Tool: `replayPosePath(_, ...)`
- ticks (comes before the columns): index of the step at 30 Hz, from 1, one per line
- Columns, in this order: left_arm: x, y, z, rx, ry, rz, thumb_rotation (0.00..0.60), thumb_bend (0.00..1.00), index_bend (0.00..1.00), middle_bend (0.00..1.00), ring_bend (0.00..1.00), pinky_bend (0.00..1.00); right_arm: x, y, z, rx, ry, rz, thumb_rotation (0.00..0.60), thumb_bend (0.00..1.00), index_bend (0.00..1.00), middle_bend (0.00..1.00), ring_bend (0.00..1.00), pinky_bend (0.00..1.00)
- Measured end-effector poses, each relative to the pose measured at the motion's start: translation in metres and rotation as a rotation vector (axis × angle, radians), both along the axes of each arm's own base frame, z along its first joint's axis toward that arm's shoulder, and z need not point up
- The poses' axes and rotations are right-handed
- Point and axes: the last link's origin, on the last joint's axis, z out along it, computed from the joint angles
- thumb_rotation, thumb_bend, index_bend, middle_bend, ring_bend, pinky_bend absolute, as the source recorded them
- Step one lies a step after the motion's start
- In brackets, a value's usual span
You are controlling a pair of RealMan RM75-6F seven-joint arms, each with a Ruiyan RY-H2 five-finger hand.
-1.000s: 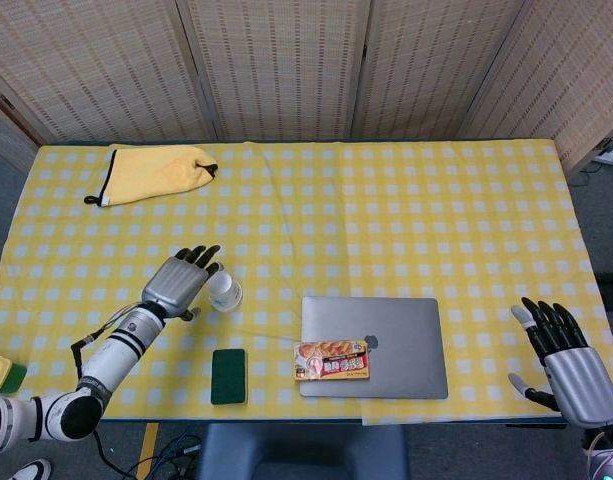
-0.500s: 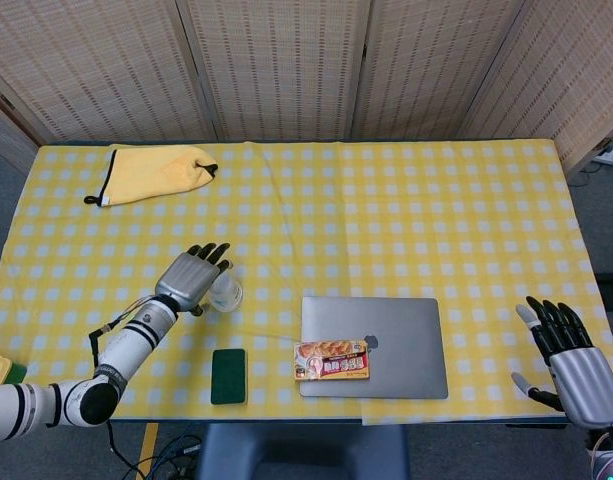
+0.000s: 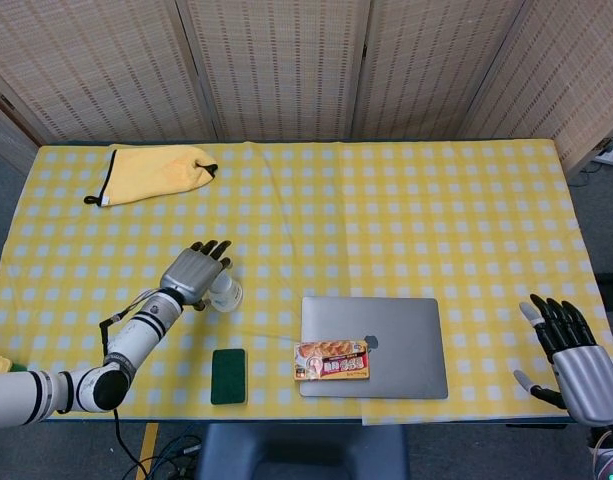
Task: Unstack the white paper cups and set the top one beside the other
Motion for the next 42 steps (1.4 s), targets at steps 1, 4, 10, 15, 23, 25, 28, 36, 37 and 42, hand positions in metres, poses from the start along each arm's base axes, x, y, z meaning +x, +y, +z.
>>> replayPosePath(1, -0.001, 0.001, 0.0, 0.001, 0.003, 0.001, 0.6, 0.3, 0.27, 0.0, 0.0, 0.16, 0.0, 0.0, 0.0, 0.0, 0.0, 0.0, 0.6, 0.18, 0.0, 0.0, 0.0, 0.0)
replayPosePath(4, -0.001, 0.001, 0.0, 0.002, 0.004, 0.003, 0.6, 0.3, 0.3, 0.0, 0.0, 0.16, 0.0, 0.0, -0.001, 0.002, 0.002, -0.001, 0.6, 0.18, 0.0, 0.0, 0.0, 0.0)
replayPosePath(10, 0.001, 0.001, 0.0, 0.003, -0.002, 0.003, 0.6, 0.3, 0.33, 0.0, 0.0, 0.16, 0.0, 0.0, 0.0, -0.002, 0.003, 0.0, 0.6, 0.18, 0.0, 0.0, 0.0, 0.0)
replayPosePath(15, 0.002, 0.001, 0.0, 0.005, -0.001, 0.001, 0.6, 0.3, 0.35, 0.0, 0.0, 0.16, 0.0, 0.0, 0.0, 0.0, 0.004, 0.0, 0.6, 0.18, 0.0, 0.0, 0.0, 0.0)
replayPosePath(23, 0.004, 0.002, -0.001, 0.006, -0.001, -0.003, 0.6, 0.3, 0.38, 0.0, 0.0, 0.16, 0.0, 0.0, 0.0, -0.003, 0.004, 0.001, 0.6, 0.18, 0.0, 0.0, 0.0, 0.0)
replayPosePath(25, 0.005, 0.001, -0.001, 0.007, -0.001, -0.005, 0.6, 0.3, 0.38, 0.0, 0.0, 0.16, 0.0, 0.0, 0.0, -0.001, 0.004, 0.001, 0.6, 0.18, 0.0, 0.0, 0.0, 0.0)
replayPosePath(28, 0.007, 0.0, 0.0, 0.009, -0.001, -0.008, 0.6, 0.3, 0.38, 0.0, 0.0, 0.16, 0.0, 0.001, 0.0, -0.001, 0.003, 0.003, 0.6, 0.18, 0.0, 0.0, 0.0, 0.0)
replayPosePath(36, 0.016, -0.005, 0.005, 0.021, 0.002, -0.019, 0.6, 0.3, 0.38, 0.0, 0.0, 0.16, 0.001, 0.003, 0.002, -0.003, -0.002, 0.012, 0.6, 0.18, 0.0, 0.0, 0.0, 0.0)
replayPosePath(37, 0.018, -0.006, 0.006, 0.024, 0.003, -0.02, 0.6, 0.3, 0.38, 0.0, 0.0, 0.16, 0.002, 0.004, 0.002, -0.004, -0.003, 0.013, 0.6, 0.18, 0.0, 0.0, 0.0, 0.0)
replayPosePath(42, 0.025, -0.01, 0.011, 0.037, 0.006, -0.026, 0.6, 0.3, 0.38, 0.0, 0.0, 0.16, 0.002, 0.005, 0.003, -0.004, -0.008, 0.017, 0.6, 0.18, 0.0, 0.0, 0.0, 0.0)
